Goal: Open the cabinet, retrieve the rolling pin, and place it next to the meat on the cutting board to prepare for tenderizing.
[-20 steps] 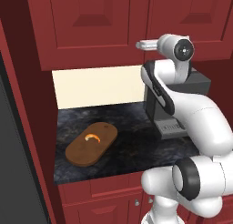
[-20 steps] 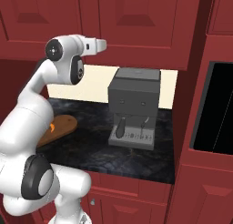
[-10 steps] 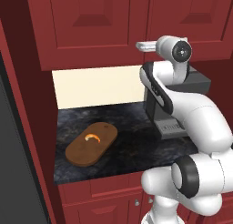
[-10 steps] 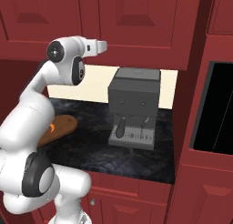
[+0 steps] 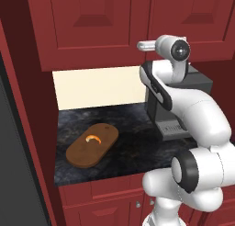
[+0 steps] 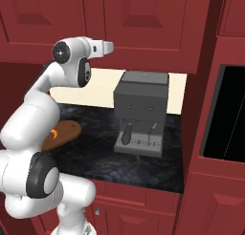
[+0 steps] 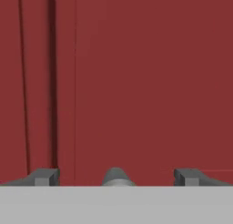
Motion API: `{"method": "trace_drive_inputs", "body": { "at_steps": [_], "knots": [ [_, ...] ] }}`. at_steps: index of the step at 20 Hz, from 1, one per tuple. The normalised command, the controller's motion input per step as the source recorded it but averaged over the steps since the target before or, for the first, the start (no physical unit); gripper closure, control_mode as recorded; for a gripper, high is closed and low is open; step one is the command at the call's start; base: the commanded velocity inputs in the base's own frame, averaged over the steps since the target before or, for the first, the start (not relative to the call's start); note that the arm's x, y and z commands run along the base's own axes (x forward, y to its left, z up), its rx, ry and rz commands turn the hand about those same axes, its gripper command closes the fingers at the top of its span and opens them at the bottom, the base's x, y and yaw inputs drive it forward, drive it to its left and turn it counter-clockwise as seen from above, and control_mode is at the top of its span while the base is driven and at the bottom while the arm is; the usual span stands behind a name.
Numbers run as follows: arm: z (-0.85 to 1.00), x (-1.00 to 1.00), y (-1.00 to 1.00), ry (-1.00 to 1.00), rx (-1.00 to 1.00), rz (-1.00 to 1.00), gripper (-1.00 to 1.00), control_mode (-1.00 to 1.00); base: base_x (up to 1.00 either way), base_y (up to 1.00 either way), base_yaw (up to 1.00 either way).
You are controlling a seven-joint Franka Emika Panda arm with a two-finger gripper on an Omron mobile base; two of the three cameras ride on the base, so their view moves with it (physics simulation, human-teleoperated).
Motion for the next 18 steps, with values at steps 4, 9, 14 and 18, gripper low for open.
{"method": "trace_drive_inputs", "body": {
  "at_steps": [4, 9, 14, 18],
  "knots": [
    [-0.08, 0.07, 0.10, 0.00, 0.00, 0.00, 1.00, -1.00, 0.00, 0.00, 0.00],
    [-0.04, 0.00, 0.03, 0.00, -0.01, 0.00, 1.00, -1.00, 0.00, 0.00, 0.00],
    [-0.11, 0.00, 0.01, 0.00, 0.00, 0.00, 1.00, -1.00, 0.00, 0.00, 0.00],
    [-0.11, 0.00, 0.00, 0.00, 0.00, 0.02, 1.00, -1.00, 0.00, 0.00, 0.00]
  ]
}}
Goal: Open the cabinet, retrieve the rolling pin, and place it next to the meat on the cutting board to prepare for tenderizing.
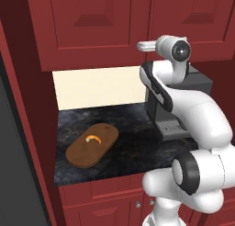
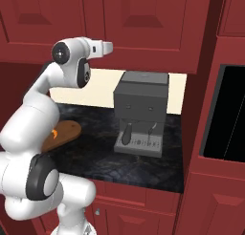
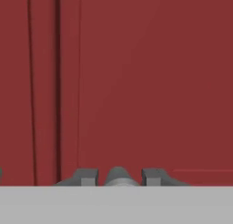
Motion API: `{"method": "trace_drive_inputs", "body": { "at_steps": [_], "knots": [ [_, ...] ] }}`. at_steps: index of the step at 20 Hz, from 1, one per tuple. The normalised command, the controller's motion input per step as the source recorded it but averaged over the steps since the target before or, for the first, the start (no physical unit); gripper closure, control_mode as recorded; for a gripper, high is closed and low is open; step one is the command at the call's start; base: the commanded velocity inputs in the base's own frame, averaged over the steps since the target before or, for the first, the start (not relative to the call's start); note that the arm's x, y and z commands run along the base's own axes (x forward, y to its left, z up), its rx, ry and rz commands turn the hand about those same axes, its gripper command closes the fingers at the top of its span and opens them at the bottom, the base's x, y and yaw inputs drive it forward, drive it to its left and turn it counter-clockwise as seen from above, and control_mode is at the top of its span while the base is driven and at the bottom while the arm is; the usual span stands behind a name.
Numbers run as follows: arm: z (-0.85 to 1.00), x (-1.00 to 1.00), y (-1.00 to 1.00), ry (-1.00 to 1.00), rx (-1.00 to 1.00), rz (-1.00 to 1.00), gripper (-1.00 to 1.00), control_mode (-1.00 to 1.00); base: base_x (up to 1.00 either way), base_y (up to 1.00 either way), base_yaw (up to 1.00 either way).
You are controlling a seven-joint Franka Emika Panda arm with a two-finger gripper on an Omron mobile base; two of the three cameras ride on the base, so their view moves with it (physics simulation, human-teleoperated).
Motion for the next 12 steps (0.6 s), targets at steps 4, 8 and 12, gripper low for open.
{"method": "trace_drive_inputs", "body": {
  "at_steps": [4, 8, 12],
  "knots": [
    [-0.12, 0.00, 0.00, 0.00, 0.00, 0.01, 1.00, -1.00, 0.00, 0.00, 0.00],
    [-0.03, 0.00, 0.00, 0.00, 0.00, 0.02, 1.00, -1.00, 0.00, 0.00, 0.00],
    [0.02, -0.17, -0.07, -0.01, 0.00, 0.00, 1.00, -1.00, 0.00, 0.00, 0.00]
  ]
}}
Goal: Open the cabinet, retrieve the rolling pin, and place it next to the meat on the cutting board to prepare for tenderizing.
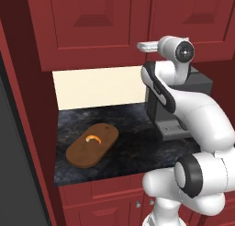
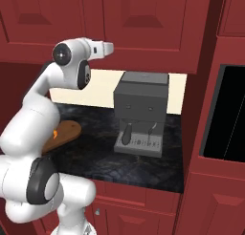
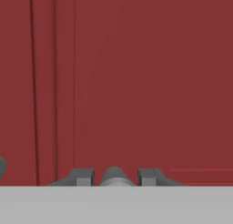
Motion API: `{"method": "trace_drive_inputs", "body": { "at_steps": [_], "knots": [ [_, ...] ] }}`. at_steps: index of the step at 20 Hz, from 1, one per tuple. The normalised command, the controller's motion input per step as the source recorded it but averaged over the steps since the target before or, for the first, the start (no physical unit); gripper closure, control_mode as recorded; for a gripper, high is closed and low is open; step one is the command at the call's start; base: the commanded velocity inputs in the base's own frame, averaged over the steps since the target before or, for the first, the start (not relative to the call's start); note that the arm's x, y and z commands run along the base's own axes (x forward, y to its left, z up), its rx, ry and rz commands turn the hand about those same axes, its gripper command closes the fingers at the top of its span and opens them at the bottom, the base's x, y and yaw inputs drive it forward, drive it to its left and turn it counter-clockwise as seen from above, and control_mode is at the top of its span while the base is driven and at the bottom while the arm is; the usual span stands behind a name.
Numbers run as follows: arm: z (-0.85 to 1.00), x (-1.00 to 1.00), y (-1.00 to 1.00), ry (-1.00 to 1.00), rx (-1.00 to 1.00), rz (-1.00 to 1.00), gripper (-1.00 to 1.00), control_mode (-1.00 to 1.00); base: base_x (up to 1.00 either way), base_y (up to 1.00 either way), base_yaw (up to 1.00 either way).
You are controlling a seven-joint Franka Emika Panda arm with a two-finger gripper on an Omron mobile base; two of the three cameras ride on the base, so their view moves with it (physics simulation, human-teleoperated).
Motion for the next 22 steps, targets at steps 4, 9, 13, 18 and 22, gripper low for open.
{"method": "trace_drive_inputs", "body": {
  "at_steps": [4, 9, 13, 18, 22],
  "knots": [
    [0.12, -0.36, -0.29, 0.00, 0.00, 0.00, 1.00, -1.00, 0.00, 0.00, 0.00],
    [0.11, -0.50, -0.55, 0.00, -0.01, 0.00, 1.00, -1.00, 0.00, 0.00, 0.00],
    [0.00, -0.72, -0.68, 0.00, -0.01, 0.00, 1.00, -1.00, 0.00, 0.00, 0.00],
    [0.00, -0.77, -0.83, 0.01, -0.01, 0.00, 1.00, -1.00, 0.00, 0.00, 0.00],
    [0.00, -0.73, -0.93, 0.03, -0.01, 0.00, 1.00, -1.00, 0.00, 0.00, 0.00]
  ]
}}
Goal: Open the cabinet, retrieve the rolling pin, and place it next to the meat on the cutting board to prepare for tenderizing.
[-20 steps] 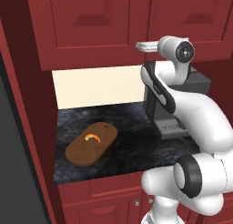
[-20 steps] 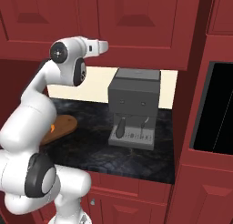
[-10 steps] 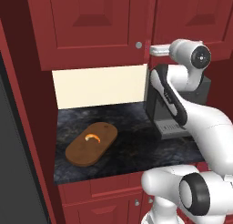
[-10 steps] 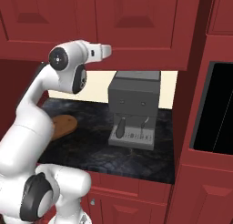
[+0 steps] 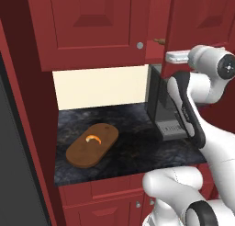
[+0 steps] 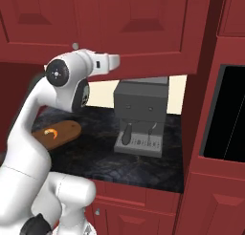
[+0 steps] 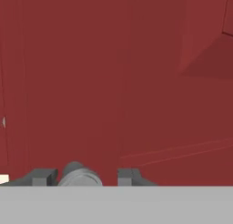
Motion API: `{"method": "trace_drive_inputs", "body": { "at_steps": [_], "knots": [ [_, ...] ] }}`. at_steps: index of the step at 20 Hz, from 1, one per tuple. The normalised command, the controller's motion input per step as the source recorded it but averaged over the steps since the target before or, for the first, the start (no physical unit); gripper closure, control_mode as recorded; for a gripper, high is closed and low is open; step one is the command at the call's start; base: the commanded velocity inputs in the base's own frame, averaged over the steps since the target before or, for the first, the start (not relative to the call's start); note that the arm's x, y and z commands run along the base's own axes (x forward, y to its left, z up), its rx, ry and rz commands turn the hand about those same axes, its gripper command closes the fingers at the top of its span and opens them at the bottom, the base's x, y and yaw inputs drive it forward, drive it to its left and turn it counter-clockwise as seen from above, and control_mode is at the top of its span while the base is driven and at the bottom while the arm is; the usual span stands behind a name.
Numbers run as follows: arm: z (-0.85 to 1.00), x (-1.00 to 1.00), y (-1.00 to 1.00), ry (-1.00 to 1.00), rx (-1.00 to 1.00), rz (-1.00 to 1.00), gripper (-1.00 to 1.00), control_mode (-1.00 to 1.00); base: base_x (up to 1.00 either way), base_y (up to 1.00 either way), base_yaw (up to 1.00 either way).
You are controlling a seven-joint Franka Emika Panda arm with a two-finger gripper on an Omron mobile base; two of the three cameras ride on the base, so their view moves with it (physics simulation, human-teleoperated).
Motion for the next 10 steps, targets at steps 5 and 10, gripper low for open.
{"method": "trace_drive_inputs", "body": {
  "at_steps": [5, 10],
  "knots": [
    [0.00, -0.68, -0.99, 0.04, -0.01, 0.00, 1.00, -1.00, 0.00, 0.00, 0.00],
    [0.00, -0.60, -0.85, 0.03, 0.00, 0.00, 1.00, -1.00, 0.00, 0.00, 0.00]
  ]
}}
